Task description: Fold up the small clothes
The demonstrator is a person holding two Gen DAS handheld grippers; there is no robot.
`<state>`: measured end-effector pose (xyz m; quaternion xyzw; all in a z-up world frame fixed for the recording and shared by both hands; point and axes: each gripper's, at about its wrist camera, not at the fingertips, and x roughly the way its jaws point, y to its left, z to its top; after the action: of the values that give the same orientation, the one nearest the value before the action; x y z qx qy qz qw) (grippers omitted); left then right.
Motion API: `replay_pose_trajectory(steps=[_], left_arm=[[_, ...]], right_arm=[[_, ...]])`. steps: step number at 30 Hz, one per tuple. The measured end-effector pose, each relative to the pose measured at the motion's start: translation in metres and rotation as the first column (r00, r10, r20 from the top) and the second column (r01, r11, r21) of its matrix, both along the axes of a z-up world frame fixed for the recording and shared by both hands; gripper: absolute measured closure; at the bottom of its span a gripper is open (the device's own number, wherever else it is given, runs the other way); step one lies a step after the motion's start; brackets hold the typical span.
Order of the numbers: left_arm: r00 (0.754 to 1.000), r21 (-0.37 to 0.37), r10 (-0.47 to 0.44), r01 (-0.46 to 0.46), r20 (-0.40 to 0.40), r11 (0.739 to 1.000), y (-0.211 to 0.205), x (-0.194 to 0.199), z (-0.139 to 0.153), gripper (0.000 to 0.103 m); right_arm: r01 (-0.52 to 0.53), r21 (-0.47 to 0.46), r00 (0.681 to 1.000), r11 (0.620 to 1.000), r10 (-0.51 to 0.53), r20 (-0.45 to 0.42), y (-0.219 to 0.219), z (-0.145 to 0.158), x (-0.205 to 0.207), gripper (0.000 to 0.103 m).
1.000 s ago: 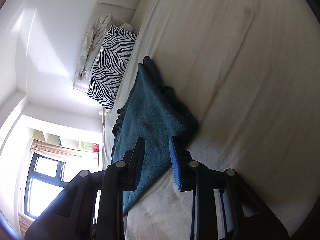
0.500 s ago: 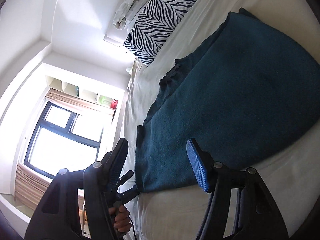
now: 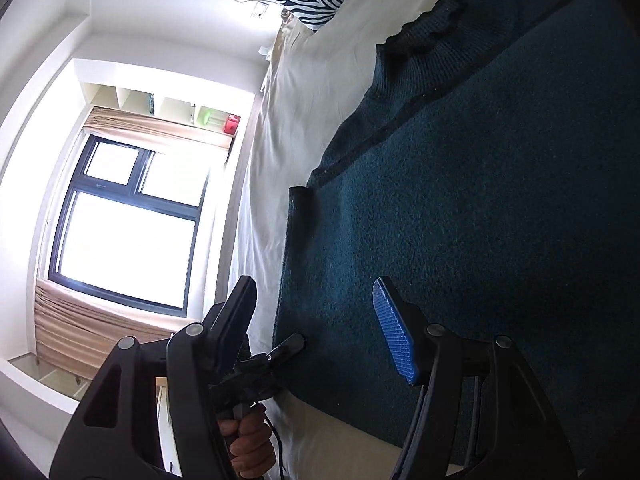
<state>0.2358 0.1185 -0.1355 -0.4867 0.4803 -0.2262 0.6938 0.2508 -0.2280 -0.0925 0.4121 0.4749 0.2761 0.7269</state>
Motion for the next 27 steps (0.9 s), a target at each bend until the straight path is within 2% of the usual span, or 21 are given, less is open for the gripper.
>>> replay_pose_trajectory(steps=[2, 3, 6, 10, 16, 21, 24, 27], left_arm=[[1.0, 0.002, 0.007, -0.007, 0.011, 1.0, 0.0, -0.002, 0.002, 0.095], [1.0, 0.002, 0.009, -0.009, 0.014, 1.0, -0.001, -0.002, 0.003, 0.095], [1.0, -0.007, 0.018, -0.018, 0.024, 1.0, 0.0, -0.005, 0.006, 0.096], [0.999, 0.003, 0.018, -0.018, 0.038, 1.0, -0.008, -0.001, 0.015, 0.096], [0.994, 0.043, -0.019, 0.014, 0.11, 0.999, -0.031, 0.004, 0.054, 0.096], [0.968, 0.112, -0.142, 0.121, 0.205, 0.986, -0.098, 0.017, 0.1, 0.096], [0.94, 0.152, -0.237, 0.204, 0.247, 0.967, -0.161, 0.026, 0.118, 0.096], [0.901, 0.184, -0.339, 0.298, 0.27, 0.937, -0.232, 0.028, 0.122, 0.096]], right_arm=[[-0.01, -0.06, 0.999, 0.998, 0.008, -0.033, 0.009, -0.014, 0.01, 0.044], [-0.012, -0.058, 0.999, 0.998, 0.01, -0.036, 0.01, -0.022, 0.014, 0.044], [0.014, -0.012, 1.0, 1.0, -0.014, 0.0, 0.006, -0.029, 0.012, 0.045], [0.001, -0.034, 0.998, 0.999, 0.001, 0.069, 0.006, -0.029, 0.005, 0.045], [0.038, 0.113, 0.999, 0.993, -0.037, -0.013, -0.031, -0.025, 0.007, 0.044], [0.106, 0.222, 0.994, 0.969, -0.105, -0.015, -0.098, -0.016, 0.007, 0.039], [0.135, 0.259, 0.991, 0.956, -0.128, -0.045, -0.135, -0.017, 0.011, 0.037], [0.154, 0.297, 0.988, 0.942, -0.137, -0.078, -0.177, -0.022, 0.011, 0.037]])
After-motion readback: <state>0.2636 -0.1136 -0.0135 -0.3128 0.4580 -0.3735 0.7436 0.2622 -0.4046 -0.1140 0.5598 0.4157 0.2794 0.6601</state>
